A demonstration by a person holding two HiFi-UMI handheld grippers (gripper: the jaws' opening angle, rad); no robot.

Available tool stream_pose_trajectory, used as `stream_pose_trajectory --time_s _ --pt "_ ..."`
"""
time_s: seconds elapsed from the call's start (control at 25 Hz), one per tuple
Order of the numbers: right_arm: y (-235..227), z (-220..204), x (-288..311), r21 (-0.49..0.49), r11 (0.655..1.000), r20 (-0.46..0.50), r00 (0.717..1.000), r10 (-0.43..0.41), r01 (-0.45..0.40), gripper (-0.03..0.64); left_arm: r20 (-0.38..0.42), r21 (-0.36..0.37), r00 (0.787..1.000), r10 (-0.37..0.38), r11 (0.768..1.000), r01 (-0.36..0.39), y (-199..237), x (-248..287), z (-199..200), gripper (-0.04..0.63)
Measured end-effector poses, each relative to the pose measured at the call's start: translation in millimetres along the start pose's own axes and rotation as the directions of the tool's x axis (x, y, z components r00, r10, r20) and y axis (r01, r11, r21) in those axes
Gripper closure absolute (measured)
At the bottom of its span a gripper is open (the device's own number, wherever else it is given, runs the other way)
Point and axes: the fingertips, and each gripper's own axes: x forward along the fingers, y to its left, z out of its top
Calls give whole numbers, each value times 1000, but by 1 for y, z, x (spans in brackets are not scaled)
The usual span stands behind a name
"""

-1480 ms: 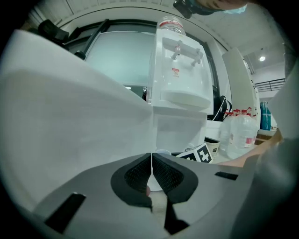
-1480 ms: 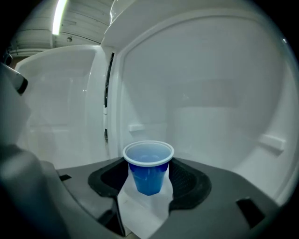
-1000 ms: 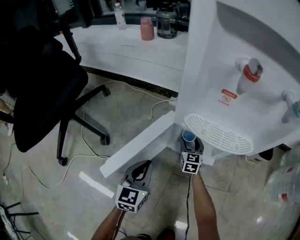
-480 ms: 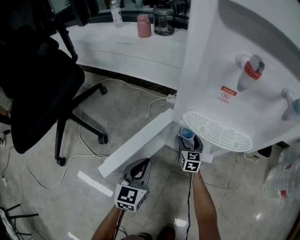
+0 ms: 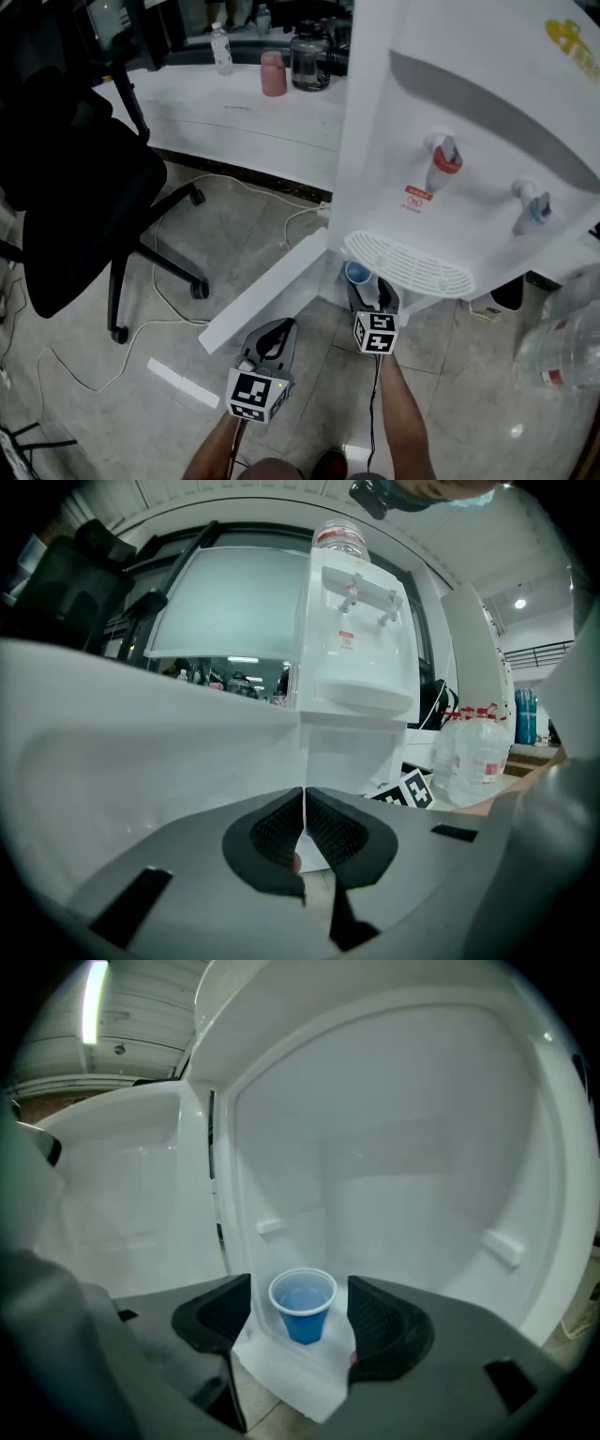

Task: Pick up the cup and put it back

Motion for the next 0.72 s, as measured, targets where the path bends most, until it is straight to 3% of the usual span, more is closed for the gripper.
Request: stream_pose_trajectory --time_s 0.28,0.52,0.72 --pt "5 34 -61 27 999 34 999 31 -32 298 34 22 999 -30 999 29 -12 -7 35 565" --pt "-11 67 -123 73 997 80 996 -32 26 357 41 21 998 -46 999 45 -21 -13 55 566" --pt "-22 92 -174 56 996 94 992 -80 75 410 40 24 998 -50 999 49 -27 -18 69 566"
